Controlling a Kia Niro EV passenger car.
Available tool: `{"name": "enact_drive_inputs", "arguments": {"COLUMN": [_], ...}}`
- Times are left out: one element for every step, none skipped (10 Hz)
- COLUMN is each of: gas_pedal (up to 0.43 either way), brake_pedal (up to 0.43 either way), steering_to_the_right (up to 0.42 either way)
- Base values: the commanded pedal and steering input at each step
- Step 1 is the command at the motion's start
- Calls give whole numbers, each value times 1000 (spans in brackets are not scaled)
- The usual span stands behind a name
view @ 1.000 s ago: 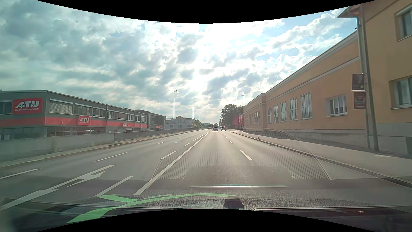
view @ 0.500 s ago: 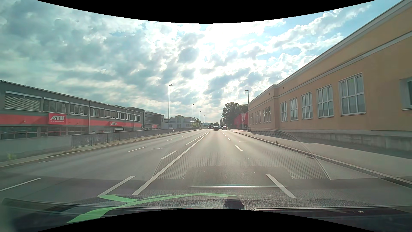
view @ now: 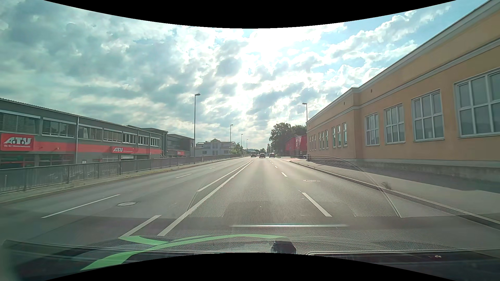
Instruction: Follow the waypoints while adhering to traffic rules and regulations
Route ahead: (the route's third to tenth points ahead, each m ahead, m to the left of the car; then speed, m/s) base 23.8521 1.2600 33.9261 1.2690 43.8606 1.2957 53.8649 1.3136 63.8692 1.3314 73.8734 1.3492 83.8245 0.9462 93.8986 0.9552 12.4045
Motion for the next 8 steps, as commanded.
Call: {"name": "enact_drive_inputs", "arguments": {"gas_pedal": [189,189,189,189,209,248,248,240], "brake_pedal": [0,0,0,0,0,0,0,0], "steering_to_the_right": [-3,-3,-3,-3,-3,-3,-3,-3]}}
